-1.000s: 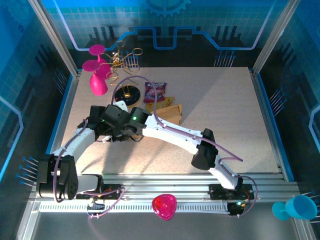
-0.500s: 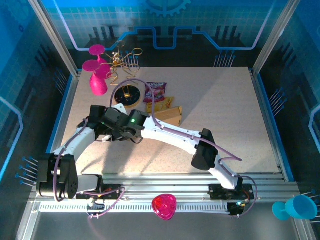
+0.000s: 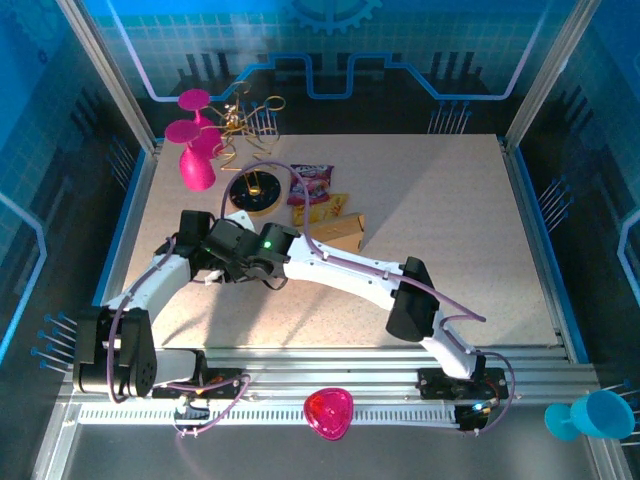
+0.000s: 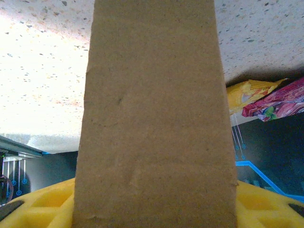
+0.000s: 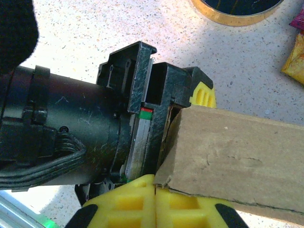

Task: Fold the paper box

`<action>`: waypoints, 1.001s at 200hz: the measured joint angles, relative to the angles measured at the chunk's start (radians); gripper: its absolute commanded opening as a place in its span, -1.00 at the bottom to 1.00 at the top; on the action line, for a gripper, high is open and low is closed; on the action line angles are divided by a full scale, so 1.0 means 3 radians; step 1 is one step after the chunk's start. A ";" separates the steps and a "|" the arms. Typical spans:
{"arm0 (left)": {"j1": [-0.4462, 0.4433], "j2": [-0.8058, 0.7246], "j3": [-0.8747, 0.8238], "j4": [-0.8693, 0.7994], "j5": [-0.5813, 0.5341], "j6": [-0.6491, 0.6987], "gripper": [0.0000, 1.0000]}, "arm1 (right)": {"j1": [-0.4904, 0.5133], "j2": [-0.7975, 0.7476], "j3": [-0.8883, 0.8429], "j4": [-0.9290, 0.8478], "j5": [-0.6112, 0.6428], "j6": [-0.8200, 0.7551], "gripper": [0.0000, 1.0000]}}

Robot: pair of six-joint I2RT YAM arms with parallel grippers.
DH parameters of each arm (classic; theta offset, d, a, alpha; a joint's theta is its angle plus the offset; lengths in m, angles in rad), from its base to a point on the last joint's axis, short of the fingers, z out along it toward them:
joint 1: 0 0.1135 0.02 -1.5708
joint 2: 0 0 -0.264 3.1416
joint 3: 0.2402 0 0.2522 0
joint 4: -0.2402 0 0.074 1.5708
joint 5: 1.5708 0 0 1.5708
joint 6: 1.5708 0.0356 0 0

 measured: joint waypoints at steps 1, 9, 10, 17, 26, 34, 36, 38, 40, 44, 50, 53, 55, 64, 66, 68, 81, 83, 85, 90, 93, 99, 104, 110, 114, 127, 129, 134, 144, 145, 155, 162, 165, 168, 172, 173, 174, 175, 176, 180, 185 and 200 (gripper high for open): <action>0.0000 0.0000 0.0000 -0.0001 0.0000 0.0000 -0.84 | 0.0000 -0.0001 -0.0001 0.0000 -0.0004 0.0000 -0.80; 0.0000 0.0000 0.0000 0.0000 -0.0001 0.0000 -0.84 | -0.0004 -0.0011 -0.0014 0.0000 -0.0015 0.0001 -0.80; 0.0000 0.0000 0.0000 0.0000 0.0000 0.0000 -0.84 | -0.0004 -0.0014 -0.0017 0.0000 -0.0017 0.0001 -0.80; 0.0000 0.0000 0.0000 0.0000 -0.0001 0.0000 -0.85 | -0.0010 -0.0024 -0.0031 0.0000 -0.0029 0.0004 -0.80; 0.0000 0.0000 0.0000 0.0000 0.0000 0.0000 -0.85 | -0.0019 -0.0037 -0.0042 -0.0006 -0.0055 0.0011 -0.80; 0.0000 0.0000 0.0000 0.0000 0.0000 0.0000 -0.85 | -0.0033 -0.0048 -0.0051 -0.0006 -0.0083 0.0017 -0.81; 0.0000 0.0000 0.0000 0.0000 0.0000 0.0000 -0.85 | -0.0036 -0.0052 -0.0052 -0.0006 -0.0086 0.0019 -0.82; 0.0000 0.0000 0.0000 0.0001 -0.0001 0.0000 -0.85 | -0.0038 -0.0056 -0.0055 -0.0008 -0.0095 0.0025 -0.83; 0.0000 0.0000 0.0000 0.0003 -0.0001 0.0000 -0.85 | -0.0041 -0.0057 -0.0056 -0.0008 -0.0098 0.0025 -0.84; 0.0000 0.0000 0.0000 0.0006 -0.0001 0.0000 -0.85 | -0.0046 -0.0065 -0.0057 -0.0011 -0.0108 0.0027 -0.85; 0.0000 0.0000 0.0000 0.0008 -0.0004 0.0000 -0.85 | -0.0056 -0.0072 -0.0057 -0.0014 -0.0122 0.0032 -0.87; 0.0000 0.0000 0.0000 0.0009 -0.0004 0.0000 -0.84 | -0.0057 -0.0076 -0.0057 -0.0015 -0.0132 0.0038 -0.89; 0.0000 0.0000 0.0000 0.0008 -0.0004 0.0000 -0.84 | -0.0061 -0.0079 -0.0057 -0.0015 -0.0144 0.0037 -0.89; 0.0000 0.0000 0.0000 0.0009 -0.0004 0.0000 -0.84 | -0.0074 -0.0088 -0.0057 -0.0018 -0.0172 0.0039 -0.91; 0.0000 0.0000 0.0000 0.0009 -0.0004 0.0000 -0.84 | -0.0078 -0.0088 -0.0057 -0.0018 -0.0178 0.0042 -0.91; 0.0000 0.0000 0.0000 0.0009 -0.0005 0.0000 -0.84 | -0.0079 -0.0088 -0.0057 -0.0018 -0.0182 0.0038 -0.91; 0.0000 0.0000 0.0000 0.0009 -0.0005 0.0000 -0.83 | -0.0092 -0.0088 -0.0056 -0.0019 -0.0233 0.0038 -0.92; 0.0000 0.0000 0.0000 0.0009 -0.0005 0.0000 -0.83 | -0.0094 -0.0088 -0.0055 -0.0019 -0.0238 0.0038 -0.92; 0.0000 0.0000 0.0000 0.0008 -0.0005 0.0000 -0.83 | -0.0095 -0.0088 -0.0053 -0.0022 -0.0243 0.0038 -0.92; 0.0000 0.0000 0.0000 0.0009 -0.0005 0.0000 -0.83 | -0.0099 -0.0088 -0.0052 -0.0022 -0.0258 0.0039 -0.92; 0.0000 0.0000 0.0000 0.0008 -0.0005 0.0000 -0.82 | -0.0102 -0.0088 -0.0052 -0.0024 -0.0261 0.0038 -0.92; 0.0000 0.0000 0.0000 0.0009 -0.0006 0.0000 -0.83 | -0.0107 -0.0088 -0.0050 -0.0027 -0.0273 0.0038 -0.92; 0.0000 0.0000 0.0000 0.0009 -0.0005 0.0000 -0.82 | -0.0108 -0.0088 -0.0050 -0.0027 -0.0284 0.0039 -0.90; 0.0000 0.0000 0.0000 0.0009 -0.0006 0.0000 -0.82 | -0.0109 -0.0088 -0.0046 -0.0028 -0.0292 0.0041 -0.86; 0.0000 0.0000 0.0000 0.0008 -0.0006 0.0000 -0.83 | -0.0109 -0.0088 -0.0046 -0.0027 -0.0295 0.0041 -0.82; 0.0000 0.0000 0.0000 0.0008 -0.0006 0.0000 -0.82 | -0.0113 -0.0088 -0.0041 -0.0029 -0.0309 0.0057 -0.66; 0.0000 0.0000 0.0000 0.0009 -0.0006 0.0000 -0.83 | -0.0113 -0.0089 -0.0041 -0.0028 -0.0314 0.0080 -0.63; 0.0000 0.0000 0.0000 0.0008 -0.0006 0.0000 -0.83 | -0.0117 -0.0089 -0.0041 -0.0028 -0.0319 0.0067 -0.56; 0.0000 0.0000 0.0000 0.0008 -0.0006 0.0000 -0.83 | -0.0130 -0.0095 -0.0041 -0.0032 -0.0341 0.0117 -0.43; 0.0000 0.0000 0.0000 0.0008 -0.0006 0.0000 -0.83 | -0.0131 -0.0098 -0.0041 -0.0033 -0.0343 0.0107 -0.42; 0.0000 0.0000 0.0000 0.0008 -0.0006 0.0000 -0.83 | -0.0155 -0.0114 -0.0034 -0.0055 -0.0361 0.0144 -0.33; 0.0000 0.0000 0.0000 0.0008 -0.0006 0.0000 -0.83 | -0.0174 -0.0137 -0.0027 -0.0083 -0.0385 0.0188 -0.28; 0.0000 0.0000 0.0000 0.0008 -0.0006 0.0000 -0.83 | -0.0182 -0.0151 -0.0024 -0.0097 -0.0399 0.0219 -0.27; 0.0000 0.0000 0.0000 0.0008 -0.0006 0.0000 -0.83 | -0.0192 -0.0165 -0.0020 -0.0111 -0.0413 0.0225 -0.26; 0.0000 0.0000 0.0000 0.0008 -0.0006 0.0000 -0.84 | -0.0206 -0.0191 -0.0019 -0.0130 -0.0440 0.0271 -0.24; 0.0000 0.0000 0.0000 0.0008 -0.0006 0.0000 -0.83 | -0.0209 -0.0195 -0.0018 -0.0134 -0.0444 0.0271 -0.24; 0.0000 0.0000 0.0000 0.0008 -0.0006 0.0000 -0.84 | -0.0212 -0.0200 -0.0018 -0.0135 -0.0446 0.0273 -0.23; 0.0000 0.0000 0.0000 0.0008 -0.0006 0.0000 -0.84 | -0.0217 -0.0212 -0.0015 -0.0142 -0.0453 0.0292 -0.22; 0.0000 0.0000 0.0000 0.0008 -0.0006 0.0000 -0.84 | -0.0220 -0.0217 -0.0015 -0.0148 -0.0460 0.0305 -0.22; 0.0000 0.0000 0.0000 0.0008 -0.0006 0.0000 -0.84 | -0.0235 -0.0247 -0.0015 -0.0163 -0.0483 0.0340 -0.20; 0.0000 0.0000 0.0000 0.0009 -0.0006 0.0000 -0.84 | -0.0258 -0.0298 -0.0017 -0.0182 -0.0523 0.0404 -0.18; 0.0000 0.0000 0.0000 0.0008 -0.0006 0.0000 -0.84 | -0.0336 -0.0482 -0.0085 -0.0188 -0.0645 0.0584 -0.17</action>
